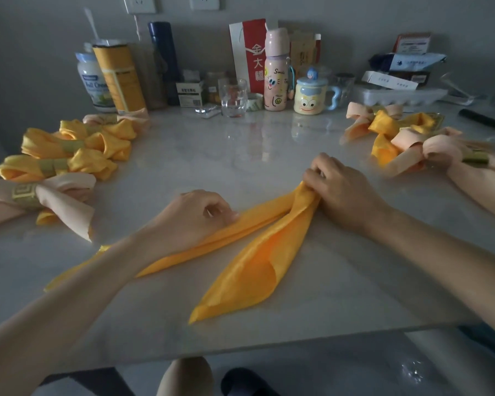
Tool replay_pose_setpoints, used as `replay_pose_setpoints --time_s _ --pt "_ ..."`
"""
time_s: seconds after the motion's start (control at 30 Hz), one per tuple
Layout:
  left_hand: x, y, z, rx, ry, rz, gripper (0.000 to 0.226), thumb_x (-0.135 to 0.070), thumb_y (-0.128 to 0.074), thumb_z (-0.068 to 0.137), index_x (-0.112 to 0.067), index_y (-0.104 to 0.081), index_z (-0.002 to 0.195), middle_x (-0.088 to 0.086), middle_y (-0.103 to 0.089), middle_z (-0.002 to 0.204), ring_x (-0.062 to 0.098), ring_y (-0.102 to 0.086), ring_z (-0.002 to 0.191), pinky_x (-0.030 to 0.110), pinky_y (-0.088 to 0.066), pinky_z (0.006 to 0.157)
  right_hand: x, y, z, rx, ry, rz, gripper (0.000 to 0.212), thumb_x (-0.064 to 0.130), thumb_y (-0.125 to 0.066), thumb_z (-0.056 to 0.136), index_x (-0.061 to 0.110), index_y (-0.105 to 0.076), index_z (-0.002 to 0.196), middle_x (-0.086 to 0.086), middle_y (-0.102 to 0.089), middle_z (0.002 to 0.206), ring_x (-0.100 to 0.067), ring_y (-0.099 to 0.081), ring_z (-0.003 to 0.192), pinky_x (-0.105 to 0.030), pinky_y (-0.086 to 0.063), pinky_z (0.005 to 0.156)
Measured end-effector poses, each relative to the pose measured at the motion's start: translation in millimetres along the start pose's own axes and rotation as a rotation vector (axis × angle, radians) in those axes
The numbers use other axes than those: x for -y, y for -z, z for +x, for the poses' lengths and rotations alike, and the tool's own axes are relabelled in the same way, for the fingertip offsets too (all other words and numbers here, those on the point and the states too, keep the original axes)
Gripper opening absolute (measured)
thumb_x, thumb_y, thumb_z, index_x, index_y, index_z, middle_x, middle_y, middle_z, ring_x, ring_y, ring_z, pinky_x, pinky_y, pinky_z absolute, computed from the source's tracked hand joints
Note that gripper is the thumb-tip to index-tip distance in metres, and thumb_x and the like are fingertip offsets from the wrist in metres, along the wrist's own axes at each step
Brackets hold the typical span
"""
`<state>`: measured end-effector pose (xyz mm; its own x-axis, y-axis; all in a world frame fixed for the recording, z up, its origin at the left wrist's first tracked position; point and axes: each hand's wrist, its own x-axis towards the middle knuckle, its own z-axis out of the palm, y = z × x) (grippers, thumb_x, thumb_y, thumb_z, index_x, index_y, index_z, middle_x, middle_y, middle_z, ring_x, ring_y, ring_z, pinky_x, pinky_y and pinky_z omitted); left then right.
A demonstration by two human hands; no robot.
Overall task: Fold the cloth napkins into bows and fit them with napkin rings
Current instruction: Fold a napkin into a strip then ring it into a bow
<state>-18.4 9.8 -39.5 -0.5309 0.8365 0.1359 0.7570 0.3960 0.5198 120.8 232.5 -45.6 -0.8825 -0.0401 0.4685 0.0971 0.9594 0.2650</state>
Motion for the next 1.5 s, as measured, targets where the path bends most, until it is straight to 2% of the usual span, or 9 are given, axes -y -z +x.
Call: replay_pose_setpoints --time_s 0.27,0.43,0.53,0.63,0.8,0.97,1.17,1.37,1.5 --pt "-18 7 15 0.320 0.169 0.235 0.025 -0.042 -0.062 0.085 -0.018 -0.057 0.087 -0.007 -0.052 0.077 0.012 -0.049 0.073 0.020 -0.038 0.060 1 2 3 0.091 0.080 -0.081 0.024 0.006 -0.028 0.069 0.012 -0.040 0.089 -0.011 -0.049 0.068 -0.028 -0.052 0.045 -0.018 -0.014 0.041" --pt "-29 11 39 0.507 0.234 0.364 0.033 -0.038 -0.055 0.083 -0.010 -0.047 0.066 0.006 -0.043 0.061 0.022 -0.037 0.056 0.025 -0.026 0.049 5 8 5 0.205 0.058 0.002 0.043 -0.011 -0.066 0.045 0.006 -0.052 0.083 -0.013 -0.049 0.070 -0.031 -0.050 0.047 -0.016 -0.002 0.047" --pt "-33 11 54 0.526 0.286 0.374 0.034 -0.036 -0.055 0.081 -0.007 -0.049 0.063 0.007 -0.045 0.053 0.021 -0.039 0.047 0.020 -0.030 0.045 9 13 4 0.256 0.036 0.037 0.038 -0.006 -0.065 0.064 0.008 -0.051 0.096 -0.011 -0.047 0.087 -0.026 -0.048 0.062 -0.021 -0.009 0.044" --pt "-32 17 67 0.455 0.340 0.338 0.029 -0.028 -0.057 0.081 -0.006 -0.051 0.063 0.006 -0.044 0.049 0.018 -0.041 0.042 0.014 -0.032 0.039 13 20 7 0.338 -0.024 0.048 0.033 0.006 -0.052 0.084 0.012 -0.043 0.116 -0.007 -0.042 0.106 -0.019 -0.039 0.074 -0.027 -0.021 0.049" --pt "-18 19 89 0.189 0.358 0.307 0.038 -0.019 -0.052 0.083 -0.006 -0.049 0.047 0.006 -0.049 0.038 0.015 -0.042 0.031 0.013 -0.034 0.037 24 20 6 0.418 -0.092 0.262 0.039 0.016 -0.049 0.087 0.012 -0.044 0.126 -0.006 -0.043 0.119 -0.026 -0.053 0.101 -0.033 -0.041 0.076" --pt "-14 10 95 0.062 0.487 0.024 0.033 -0.014 -0.052 0.084 -0.009 -0.039 0.054 0.000 -0.037 0.028 0.010 -0.032 0.019 0.010 -0.026 0.030 28 6 11 0.396 -0.121 0.422 0.045 0.021 -0.035 0.098 0.018 -0.037 0.143 -0.005 -0.041 0.122 -0.022 -0.043 0.116 -0.032 -0.035 0.100" --pt "-9 21 89 0.207 0.489 0.074 0.039 -0.027 -0.056 0.086 -0.009 -0.043 0.054 0.000 -0.040 0.034 0.012 -0.035 0.027 0.013 -0.026 0.035 15 6 21 0.374 -0.165 0.569 0.030 0.013 -0.050 0.091 0.022 -0.062 0.117 0.012 -0.035 0.079 -0.002 -0.041 0.071 -0.023 -0.034 0.075" --pt "-21 26 67 0.286 0.453 0.393 0.038 -0.029 -0.058 0.085 -0.004 -0.057 0.057 0.003 -0.056 0.040 0.016 -0.055 0.035 0.014 -0.039 0.036 24 5 23 0.342 -0.267 0.778 0.027 0.018 -0.045 0.094 0.020 -0.067 0.110 0.015 -0.038 0.083 0.003 -0.043 0.076 -0.011 -0.032 0.074" --pt "-18 30 60 0.333 0.464 0.439 0.031 -0.016 -0.051 0.085 -0.003 -0.059 0.058 0.004 -0.059 0.043 0.017 -0.058 0.038 0.017 -0.044 0.038 30 -4 26 0.330 -0.284 0.679 0.020 0.030 -0.053 0.093 0.020 -0.067 0.102 0.015 -0.040 0.077 -0.004 -0.042 0.076 -0.019 -0.029 0.068"
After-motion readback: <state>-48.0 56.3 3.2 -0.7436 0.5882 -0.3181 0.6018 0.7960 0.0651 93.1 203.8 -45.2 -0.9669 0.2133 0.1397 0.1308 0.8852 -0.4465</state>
